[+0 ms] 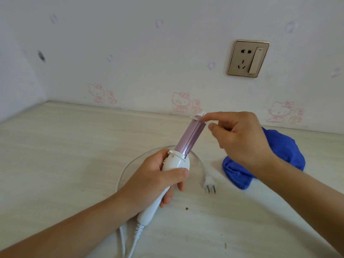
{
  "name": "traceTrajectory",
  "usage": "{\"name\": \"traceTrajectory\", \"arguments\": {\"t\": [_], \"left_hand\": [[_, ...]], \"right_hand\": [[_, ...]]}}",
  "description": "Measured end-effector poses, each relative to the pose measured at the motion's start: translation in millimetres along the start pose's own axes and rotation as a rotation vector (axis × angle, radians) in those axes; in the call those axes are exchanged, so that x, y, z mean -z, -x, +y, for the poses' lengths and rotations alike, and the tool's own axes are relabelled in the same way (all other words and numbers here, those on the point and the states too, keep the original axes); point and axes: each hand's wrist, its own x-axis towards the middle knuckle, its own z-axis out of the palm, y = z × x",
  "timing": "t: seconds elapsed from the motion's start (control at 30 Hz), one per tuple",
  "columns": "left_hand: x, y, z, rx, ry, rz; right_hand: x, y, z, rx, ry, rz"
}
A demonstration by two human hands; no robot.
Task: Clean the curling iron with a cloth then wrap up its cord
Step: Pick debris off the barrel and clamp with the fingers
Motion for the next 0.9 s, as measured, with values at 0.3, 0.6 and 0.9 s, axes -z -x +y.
{"name": "traceTrajectory", "arguments": {"t": [0.3, 0.6, 0.9], "left_hand": [[0, 1, 3, 0.021, 0.014, 0.005], [6, 2, 3, -0.021, 0.083, -0.097], [8, 1, 1, -0.037, 0.083, -0.112]], "right_hand": [[-9, 9, -5, 0.055, -0.011, -0.045], [-19, 23, -13, 0.111, -0.015, -0.134], [-14, 20, -11, 0.084, -0.050, -0.080]]}}
